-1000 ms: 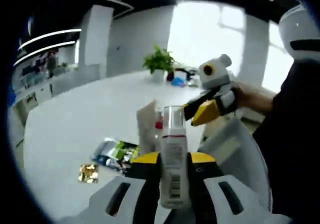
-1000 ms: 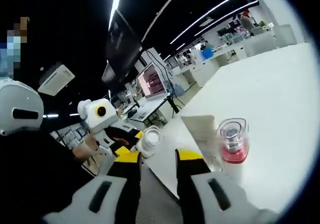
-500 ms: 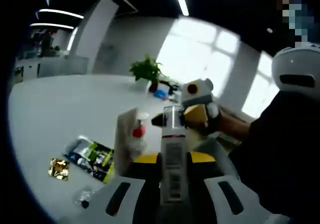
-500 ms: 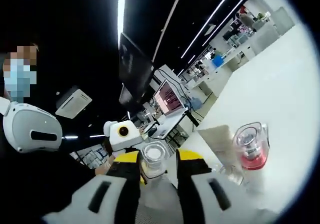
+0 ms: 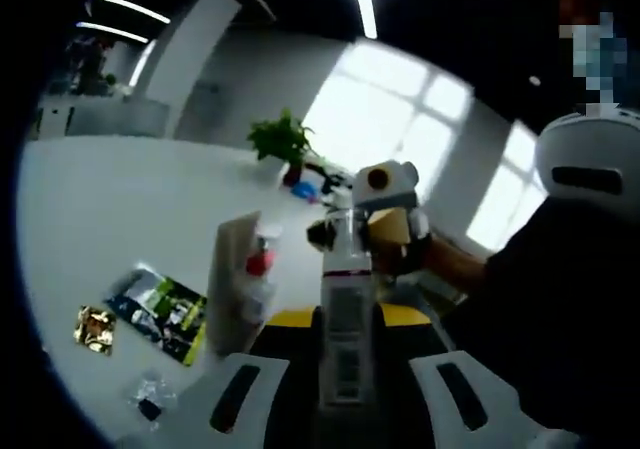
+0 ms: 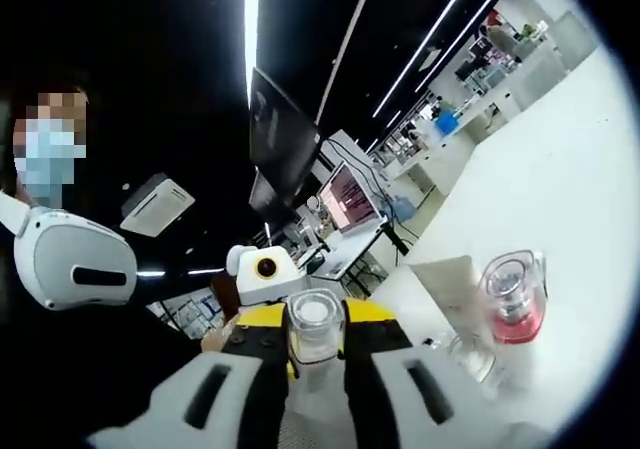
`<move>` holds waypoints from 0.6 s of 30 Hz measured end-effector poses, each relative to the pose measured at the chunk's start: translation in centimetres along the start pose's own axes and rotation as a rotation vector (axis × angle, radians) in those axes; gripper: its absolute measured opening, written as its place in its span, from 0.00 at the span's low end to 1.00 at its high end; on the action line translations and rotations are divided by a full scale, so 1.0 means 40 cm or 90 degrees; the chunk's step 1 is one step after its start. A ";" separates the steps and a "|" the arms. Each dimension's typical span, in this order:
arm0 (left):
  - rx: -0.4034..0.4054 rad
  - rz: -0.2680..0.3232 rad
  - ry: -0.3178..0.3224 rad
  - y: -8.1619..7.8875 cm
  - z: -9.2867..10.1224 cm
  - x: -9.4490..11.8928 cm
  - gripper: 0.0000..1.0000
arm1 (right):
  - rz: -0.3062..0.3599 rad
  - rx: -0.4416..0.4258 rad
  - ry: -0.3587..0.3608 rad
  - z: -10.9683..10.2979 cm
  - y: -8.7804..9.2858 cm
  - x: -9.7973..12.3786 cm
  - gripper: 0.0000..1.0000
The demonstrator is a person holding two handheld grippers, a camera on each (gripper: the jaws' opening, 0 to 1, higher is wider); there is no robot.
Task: Arrange the skincare products in the storage area until every visible bottle or jar stands upright without overlapping.
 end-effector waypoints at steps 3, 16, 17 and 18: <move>-0.075 -0.019 -0.062 -0.004 -0.007 -0.007 0.20 | 0.000 0.030 0.047 0.007 0.000 -0.007 0.18; -0.334 -0.096 -0.250 -0.041 0.003 -0.030 0.23 | 0.008 0.102 0.167 0.006 -0.005 -0.069 0.18; -0.338 -0.105 -0.255 -0.039 0.004 -0.032 0.23 | 0.009 0.101 0.166 0.006 -0.004 -0.073 0.18; -0.345 -0.118 -0.256 -0.035 0.003 -0.036 0.24 | 0.011 0.098 0.162 0.001 -0.001 -0.079 0.18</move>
Point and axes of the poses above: the point that each gripper's makers call its tool centre point, and the gripper's own axes: x roughly backward along the fingers, z roughly to its right, y roughly out of its underside, the point moved 9 cm from there along x, roughly backward along the fingers, and after that the axes turned 8 degrees about z, right-handed, at the moved point
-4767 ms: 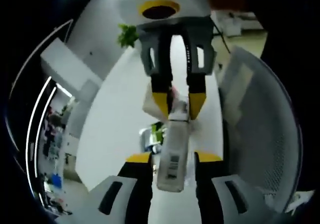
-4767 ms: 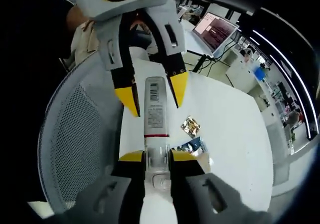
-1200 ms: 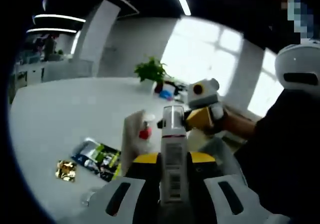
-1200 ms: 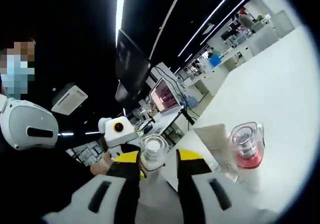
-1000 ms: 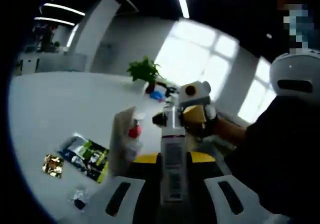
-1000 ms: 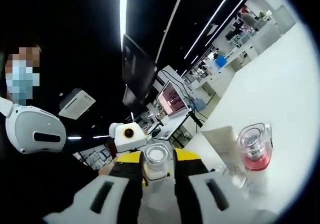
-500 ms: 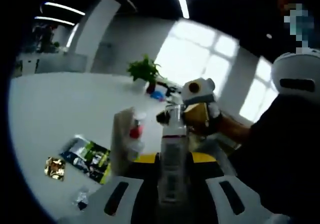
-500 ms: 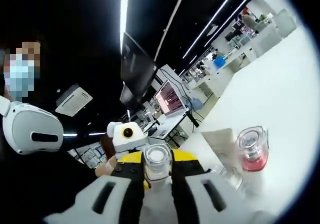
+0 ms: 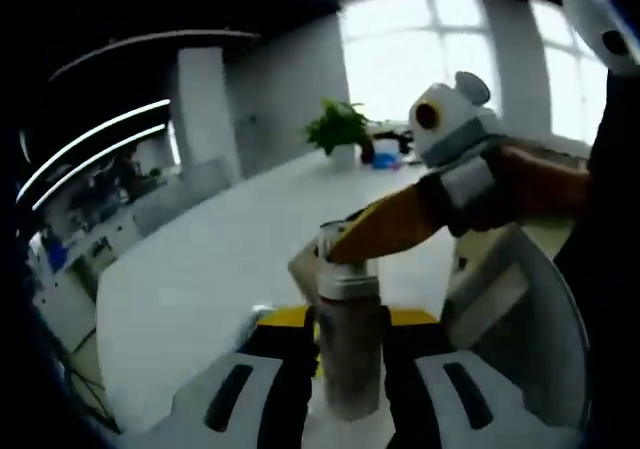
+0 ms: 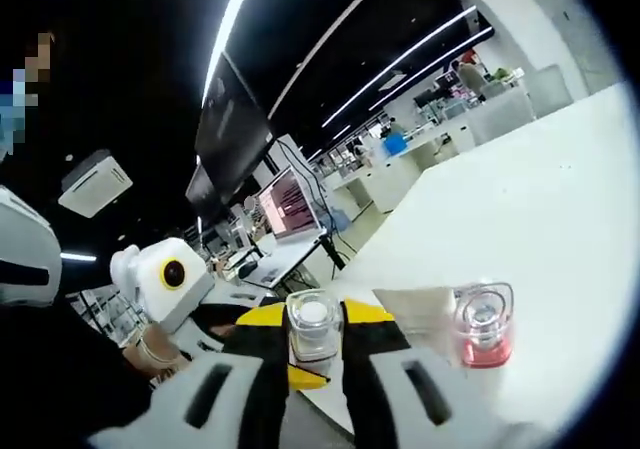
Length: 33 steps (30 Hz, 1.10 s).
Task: Arrange the skincare products in the storage area until every visible bottle or jar stands upright without overlapping.
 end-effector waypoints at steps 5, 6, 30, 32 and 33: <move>-0.065 -0.041 -0.054 0.008 0.003 -0.003 0.24 | -0.008 0.014 0.013 -0.007 0.006 -0.009 0.18; -0.068 -0.043 -0.060 0.008 0.007 -0.004 0.24 | -0.004 0.010 0.018 -0.004 0.005 -0.009 0.18; -0.022 -0.013 -0.090 0.029 -0.016 0.010 0.18 | 0.028 -0.013 -0.031 0.001 -0.005 0.010 0.27; 0.036 -0.001 -0.068 0.032 -0.020 0.015 0.18 | 0.019 0.025 -0.027 0.004 -0.010 0.016 0.26; 0.053 0.008 -0.063 0.033 -0.021 0.017 0.18 | 0.017 0.021 -0.033 0.003 -0.010 0.018 0.26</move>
Point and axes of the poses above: the point that each gripper's makers call its tool centre point, and the gripper's own axes: x roughly backward along the fingers, z roughly to its right, y roughly out of its underside, the point moved 9 cm from there along x, roughly backward along the fingers, and after that the axes turned 8 degrees about z, right-handed, at the moved point
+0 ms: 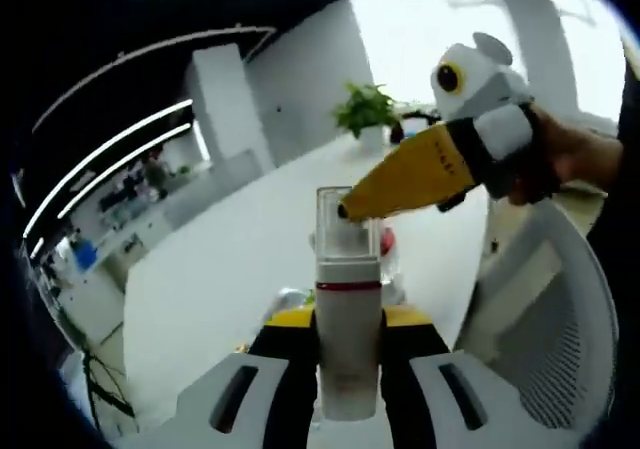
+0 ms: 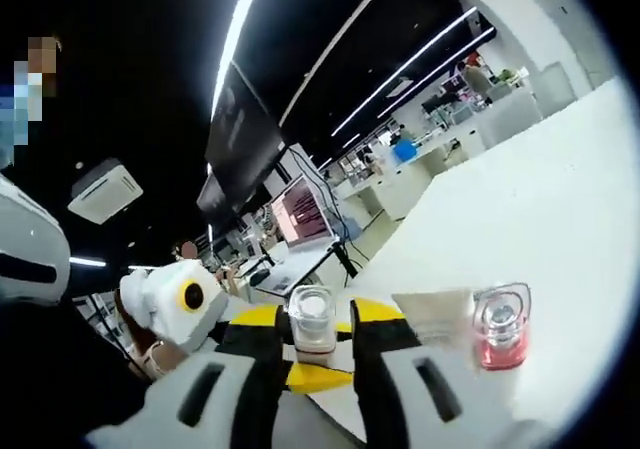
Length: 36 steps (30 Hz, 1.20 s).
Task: Arrange the skincare products in the storage area until every visible bottle or jar stands upright without overlapping.
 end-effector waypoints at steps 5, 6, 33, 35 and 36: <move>0.088 0.017 0.065 0.007 -0.001 0.002 0.18 | 0.001 -0.003 -0.032 -0.002 -0.005 0.008 0.26; 0.105 0.026 0.074 0.005 0.000 0.002 0.18 | -0.002 0.000 -0.036 -0.003 -0.005 0.008 0.27; 0.249 0.064 0.320 0.006 0.060 -0.008 0.18 | -0.005 -0.022 -0.124 -0.010 -0.009 0.034 0.23; 0.255 0.048 0.314 0.011 0.061 -0.012 0.18 | -0.013 -0.019 -0.116 -0.008 -0.005 0.037 0.21; 0.246 0.046 0.318 0.011 0.064 -0.012 0.18 | -0.016 -0.017 -0.114 -0.008 -0.004 0.037 0.21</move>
Point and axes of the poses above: the point that each gripper's makers call its tool centre point, and the gripper's own axes: x roughly backward along the fingers, z roughly to its right, y roughly out of its underside, the point moved 9 cm from there along x, roughly backward along the fingers, and after that the axes turned 8 degrees about z, right-handed, at the moved point
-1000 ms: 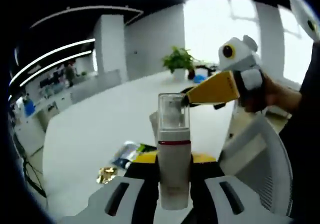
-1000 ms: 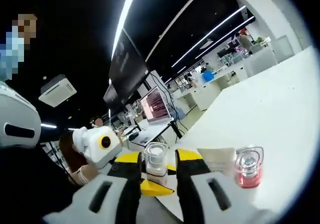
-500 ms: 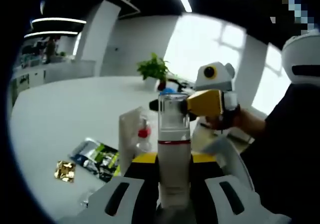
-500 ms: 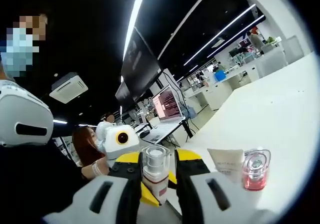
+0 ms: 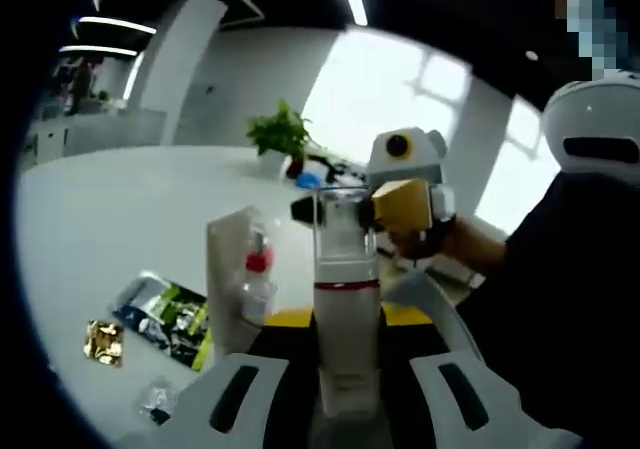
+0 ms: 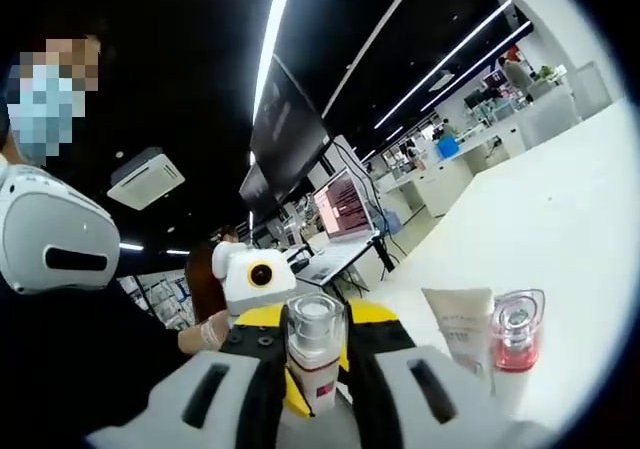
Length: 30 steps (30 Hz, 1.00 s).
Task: Arrange the skincare products in the storage area until every visible bottle or jar stands upright without overlapping.
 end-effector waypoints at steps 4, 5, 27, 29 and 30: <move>-0.017 -0.012 -0.014 0.003 -0.007 0.005 0.18 | -0.003 -0.001 0.015 -0.003 0.006 0.003 0.20; -0.019 -0.013 -0.014 0.004 -0.005 0.003 0.18 | -0.008 0.015 0.017 -0.007 0.006 0.003 0.20; -0.027 -0.076 -0.053 0.036 -0.031 0.004 0.20 | -0.067 0.095 0.120 0.019 0.006 0.089 0.18; -0.027 -0.074 -0.062 0.036 -0.035 0.008 0.22 | -0.079 0.118 0.152 0.033 0.004 0.112 0.18; -0.025 -0.075 -0.065 0.036 -0.037 0.011 0.23 | -0.083 0.128 0.170 0.040 0.002 0.125 0.18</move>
Point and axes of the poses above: the point that each gripper's makers call its tool centre point, and the gripper's own axes: x roughly backward along the fingers, z roughly to its right, y roughly out of its underside, the point moved 9 cm from there along x, roughly backward along the fingers, and after that the axes turned 8 degrees about z, right-handed, at the moved point
